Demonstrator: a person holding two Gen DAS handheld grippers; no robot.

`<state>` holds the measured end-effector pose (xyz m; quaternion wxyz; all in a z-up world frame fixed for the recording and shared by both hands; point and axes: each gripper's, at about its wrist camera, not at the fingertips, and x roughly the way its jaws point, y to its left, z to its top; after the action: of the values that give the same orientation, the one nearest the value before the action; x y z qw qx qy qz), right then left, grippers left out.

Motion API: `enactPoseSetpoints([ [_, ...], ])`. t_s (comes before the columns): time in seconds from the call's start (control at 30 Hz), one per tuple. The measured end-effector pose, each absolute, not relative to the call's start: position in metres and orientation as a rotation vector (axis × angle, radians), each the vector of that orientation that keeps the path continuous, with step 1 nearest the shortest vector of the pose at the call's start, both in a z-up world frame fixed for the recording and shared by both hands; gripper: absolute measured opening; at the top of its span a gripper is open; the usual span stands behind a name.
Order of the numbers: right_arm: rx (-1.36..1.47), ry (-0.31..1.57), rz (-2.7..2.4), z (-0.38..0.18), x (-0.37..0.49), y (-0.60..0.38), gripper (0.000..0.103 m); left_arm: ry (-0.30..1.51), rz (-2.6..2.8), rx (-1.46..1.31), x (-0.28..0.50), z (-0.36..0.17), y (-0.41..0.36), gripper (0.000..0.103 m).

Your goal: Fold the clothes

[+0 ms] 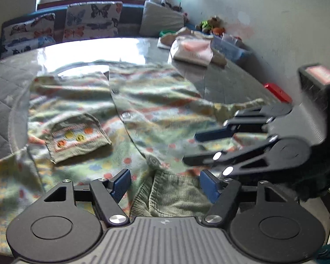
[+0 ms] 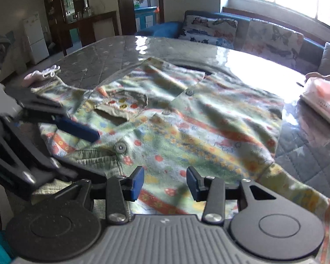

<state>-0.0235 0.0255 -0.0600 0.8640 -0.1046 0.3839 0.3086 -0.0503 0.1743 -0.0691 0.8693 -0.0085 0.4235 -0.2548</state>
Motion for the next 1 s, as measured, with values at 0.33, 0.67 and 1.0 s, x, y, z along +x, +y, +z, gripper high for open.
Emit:
enactPoseSetpoints([
  [0.33,-0.158,0.793,0.534,-0.062,-0.026,-0.006,0.051,0.864,-0.528,0.013,-0.052,-0.058,0.168,0.072],
  [0.67,-0.065,0.784,0.404,-0.064,-0.027,-0.046,0.060,0.842,-0.531,0.027,-0.036,-0.052,0.147,0.073],
  [1.0,0.013,0.778,0.278,-0.070,-0.025,-0.075,0.082,0.869,-0.516,0.043,-0.029,-0.056,0.128,0.079],
])
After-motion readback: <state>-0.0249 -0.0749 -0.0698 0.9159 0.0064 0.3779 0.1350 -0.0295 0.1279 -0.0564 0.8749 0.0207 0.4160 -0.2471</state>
